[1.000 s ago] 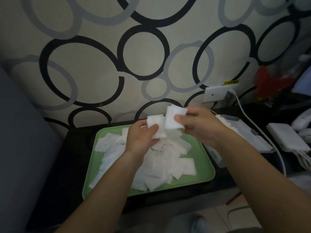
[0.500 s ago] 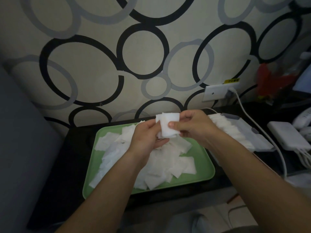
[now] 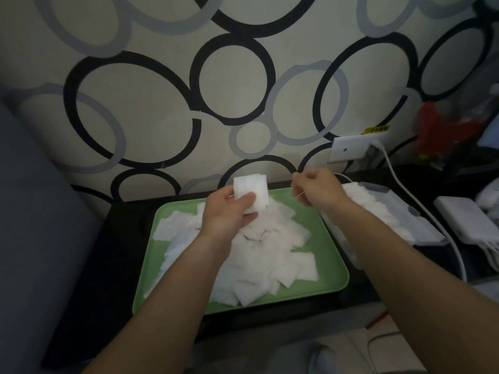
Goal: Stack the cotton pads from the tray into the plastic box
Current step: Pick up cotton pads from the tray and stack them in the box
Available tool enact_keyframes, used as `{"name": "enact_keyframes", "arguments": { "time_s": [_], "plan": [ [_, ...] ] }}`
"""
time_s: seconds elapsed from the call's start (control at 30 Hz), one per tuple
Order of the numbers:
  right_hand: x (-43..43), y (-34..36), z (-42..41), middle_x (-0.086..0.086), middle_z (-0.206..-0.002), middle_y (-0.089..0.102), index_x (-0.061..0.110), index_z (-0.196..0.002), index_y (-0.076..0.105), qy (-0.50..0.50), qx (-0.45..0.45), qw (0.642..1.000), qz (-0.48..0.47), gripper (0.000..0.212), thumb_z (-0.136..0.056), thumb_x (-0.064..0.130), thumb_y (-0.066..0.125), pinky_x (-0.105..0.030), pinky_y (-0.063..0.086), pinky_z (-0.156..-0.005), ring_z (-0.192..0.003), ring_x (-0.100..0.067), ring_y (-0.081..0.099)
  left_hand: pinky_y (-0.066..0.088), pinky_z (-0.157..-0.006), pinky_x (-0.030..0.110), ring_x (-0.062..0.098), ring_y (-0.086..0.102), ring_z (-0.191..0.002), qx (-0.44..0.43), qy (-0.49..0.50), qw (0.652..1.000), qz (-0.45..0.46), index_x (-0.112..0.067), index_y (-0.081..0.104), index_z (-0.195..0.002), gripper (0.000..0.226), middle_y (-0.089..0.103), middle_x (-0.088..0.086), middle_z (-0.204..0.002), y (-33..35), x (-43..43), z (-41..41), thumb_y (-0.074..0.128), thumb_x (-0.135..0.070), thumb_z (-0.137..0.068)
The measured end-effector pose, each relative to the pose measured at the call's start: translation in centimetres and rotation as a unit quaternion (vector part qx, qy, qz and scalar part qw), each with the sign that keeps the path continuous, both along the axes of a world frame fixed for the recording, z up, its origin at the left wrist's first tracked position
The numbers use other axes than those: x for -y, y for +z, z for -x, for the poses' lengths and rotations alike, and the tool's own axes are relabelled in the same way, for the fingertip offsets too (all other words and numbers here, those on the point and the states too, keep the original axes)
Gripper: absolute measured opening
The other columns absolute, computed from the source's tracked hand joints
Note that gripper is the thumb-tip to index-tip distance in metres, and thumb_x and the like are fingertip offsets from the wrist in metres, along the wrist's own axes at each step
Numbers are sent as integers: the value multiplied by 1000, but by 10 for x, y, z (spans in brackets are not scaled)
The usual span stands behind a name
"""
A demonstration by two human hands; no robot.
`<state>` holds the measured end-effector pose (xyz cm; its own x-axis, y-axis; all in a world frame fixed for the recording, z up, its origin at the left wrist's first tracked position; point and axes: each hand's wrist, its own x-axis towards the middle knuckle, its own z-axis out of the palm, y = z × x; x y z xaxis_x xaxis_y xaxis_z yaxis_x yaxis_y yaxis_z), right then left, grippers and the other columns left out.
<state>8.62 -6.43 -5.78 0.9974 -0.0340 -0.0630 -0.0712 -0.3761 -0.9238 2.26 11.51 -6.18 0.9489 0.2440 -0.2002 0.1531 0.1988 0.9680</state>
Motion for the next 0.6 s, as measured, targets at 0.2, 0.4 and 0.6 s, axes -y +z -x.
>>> {"name": "enact_keyframes", "arguments": {
  "time_s": [0.2,0.4,0.6],
  "plan": [
    [-17,-35,-39,-17,-103,72,-2,-103,71,93,-10,963,251,24,-92,17,61,-41,57,-84,-91,-30,67,59,-72,26,25,67,-105,6,33,999,-10,-12,66,-110,17,68,11,-116,-5,-11,-7,64,-7,-94],
    [-42,-41,-47,-4,-97,67,13,-104,66,118,-64,931,340,40,-79,42,77,-41,57,-85,-86,-23,65,60,-71,25,22,67,-103,6,34,999,-29,-16,65,-108,17,68,6,-112,-5,-13,-9,63,-7,-93],
    [-43,-44,-47,-4,-93,68,12,-97,71,136,-49,933,329,24,-81,29,77,-40,60,-79,-80,-23,66,60,-70,24,19,67,-98,22,28,999,-41,-19,64,-103,18,68,0,-102,-2,-19,-4,62,-5,-93]
  ]
}}
